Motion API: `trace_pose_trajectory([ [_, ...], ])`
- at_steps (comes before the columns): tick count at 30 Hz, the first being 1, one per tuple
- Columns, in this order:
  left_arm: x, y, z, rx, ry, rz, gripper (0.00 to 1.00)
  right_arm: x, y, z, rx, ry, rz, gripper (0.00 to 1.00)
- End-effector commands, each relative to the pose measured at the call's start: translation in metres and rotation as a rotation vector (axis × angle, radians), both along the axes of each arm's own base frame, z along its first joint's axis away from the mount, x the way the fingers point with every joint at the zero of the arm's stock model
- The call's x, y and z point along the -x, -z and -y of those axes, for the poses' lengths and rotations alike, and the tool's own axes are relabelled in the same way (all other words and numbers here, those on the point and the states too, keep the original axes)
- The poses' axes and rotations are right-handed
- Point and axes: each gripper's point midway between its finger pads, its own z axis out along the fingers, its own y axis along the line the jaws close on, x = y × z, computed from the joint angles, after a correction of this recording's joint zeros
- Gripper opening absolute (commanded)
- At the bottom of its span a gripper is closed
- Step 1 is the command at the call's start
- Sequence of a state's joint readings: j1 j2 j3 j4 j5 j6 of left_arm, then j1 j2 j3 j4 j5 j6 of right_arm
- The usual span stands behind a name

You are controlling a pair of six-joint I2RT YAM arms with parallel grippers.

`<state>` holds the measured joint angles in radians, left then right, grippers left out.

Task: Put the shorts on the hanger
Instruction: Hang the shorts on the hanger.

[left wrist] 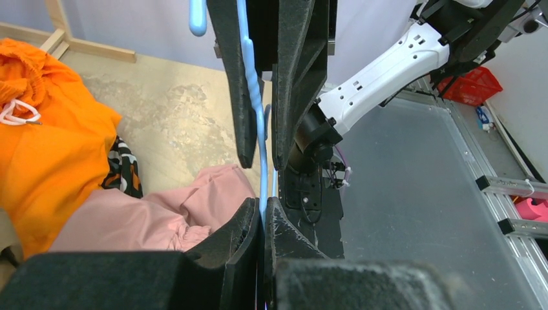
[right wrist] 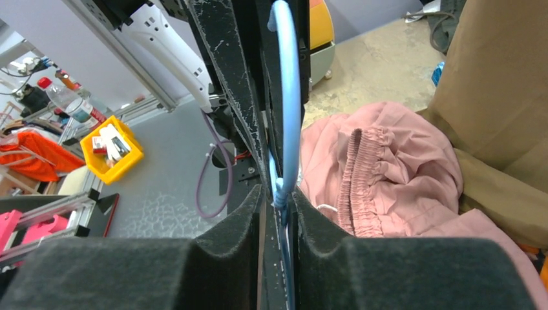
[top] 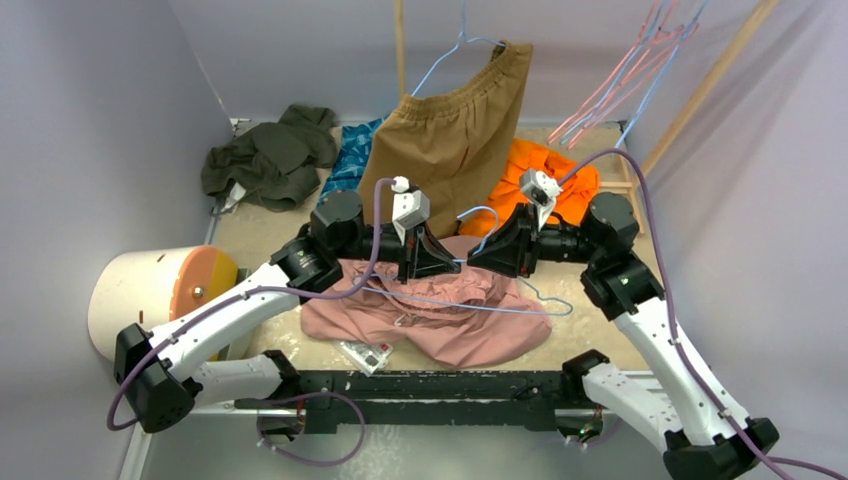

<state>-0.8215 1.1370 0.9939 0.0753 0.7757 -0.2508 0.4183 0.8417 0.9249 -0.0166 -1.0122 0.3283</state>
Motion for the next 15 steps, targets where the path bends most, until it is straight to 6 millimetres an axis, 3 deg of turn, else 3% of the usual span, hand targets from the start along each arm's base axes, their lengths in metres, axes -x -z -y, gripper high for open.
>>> trace_pose_trajectory([
  [1, -0.002, -0.031, 0.005, 0.075, 0.004, 0.066, 0.00, 0.005, -0.006, 0.000, -0.015, -0.021, 0.045, 0.16],
  [4, -0.003, -0.030, 0.006, 0.073, 0.004, 0.060, 0.00, 0.005, -0.006, 0.000, -0.013, -0.016, 0.048, 0.00],
  [8, -0.010, -0.028, 0.006, 0.059, -0.046, 0.050, 0.01, 0.003, -0.007, 0.002, -0.017, 0.013, 0.059, 0.00],
  [11, -0.019, -0.022, -0.001, 0.019, -0.123, 0.045, 0.47, -0.003, -0.009, 0.006, -0.026, 0.084, 0.077, 0.00],
  [15, -0.046, -0.012, -0.033, -0.077, -0.377, 0.078, 0.65, -0.018, -0.013, 0.019, -0.052, 0.263, 0.103, 0.00],
])
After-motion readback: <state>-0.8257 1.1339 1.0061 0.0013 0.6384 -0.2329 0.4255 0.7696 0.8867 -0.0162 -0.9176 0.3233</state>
